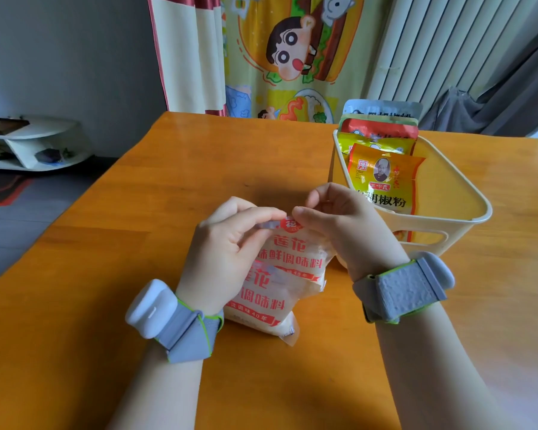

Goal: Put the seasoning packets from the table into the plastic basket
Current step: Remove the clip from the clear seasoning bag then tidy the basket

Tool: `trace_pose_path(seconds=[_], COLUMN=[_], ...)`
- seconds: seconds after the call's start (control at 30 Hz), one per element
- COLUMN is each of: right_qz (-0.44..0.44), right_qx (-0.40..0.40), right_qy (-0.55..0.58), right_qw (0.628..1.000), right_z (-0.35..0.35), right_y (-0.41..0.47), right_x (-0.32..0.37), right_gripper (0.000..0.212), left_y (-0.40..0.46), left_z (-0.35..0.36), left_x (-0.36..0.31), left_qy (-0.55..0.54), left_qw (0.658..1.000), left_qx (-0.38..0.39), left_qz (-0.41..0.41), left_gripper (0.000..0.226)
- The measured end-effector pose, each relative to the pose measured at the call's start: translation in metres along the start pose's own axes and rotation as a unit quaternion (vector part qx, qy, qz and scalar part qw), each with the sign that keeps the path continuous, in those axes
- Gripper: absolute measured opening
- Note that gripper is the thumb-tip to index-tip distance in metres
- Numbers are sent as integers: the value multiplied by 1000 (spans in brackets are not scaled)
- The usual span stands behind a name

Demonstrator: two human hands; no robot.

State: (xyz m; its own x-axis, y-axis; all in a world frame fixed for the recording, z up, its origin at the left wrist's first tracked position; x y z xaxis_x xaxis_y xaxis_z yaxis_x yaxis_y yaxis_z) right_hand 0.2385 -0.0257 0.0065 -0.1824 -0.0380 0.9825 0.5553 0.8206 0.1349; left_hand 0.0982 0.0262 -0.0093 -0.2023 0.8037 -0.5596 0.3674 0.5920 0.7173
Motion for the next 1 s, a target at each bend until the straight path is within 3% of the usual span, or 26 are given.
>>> trace_pose_path(seconds=[0.1,0.27,0.47,0.6,0.8,1.0], right_qz=[-81,-216,-281,-193,-18,-69], right_qx=[-18,23,-6,7,12,-10], right_qy=[-103,-268,-385,-340,-174,-211], right_qw=[991,939,879,920,985,975], right_z=[-2,-5,0,0,-1,-3], right_y=[-1,-11,-14,-12,-6,-6], right_x=[5,13,15,6,-11,-7], right_gripper=[20,4,25,19,30,17], left_y=[-1,-1,-1,-2,-3,-3], left_z=[2,2,-1,0,6,6], left_x=[2,5,6,9,8,10], left_qy=[11,36,-38,-86,-62,-3], left_qw=[1000,999,993,983,993,998], left_qx=[-12,-28,-2,37,56,25], left_qz=[1,-11,-113,-161,-83,-63], left_gripper=[25,24,16,31,16,22])
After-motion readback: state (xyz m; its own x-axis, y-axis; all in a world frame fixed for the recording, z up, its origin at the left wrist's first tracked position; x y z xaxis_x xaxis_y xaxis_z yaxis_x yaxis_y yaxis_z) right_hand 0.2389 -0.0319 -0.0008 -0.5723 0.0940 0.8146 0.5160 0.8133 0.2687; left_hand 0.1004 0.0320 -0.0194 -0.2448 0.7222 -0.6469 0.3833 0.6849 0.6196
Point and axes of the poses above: each hand's wrist, its own y-axis towards the middle knuckle, its own z-axis out of the palm, x = y × z, the point moved 4 cm from there along y, towards the middle knuckle, and after that the axes turned 8 degrees about -x, right-handed, at the moved point
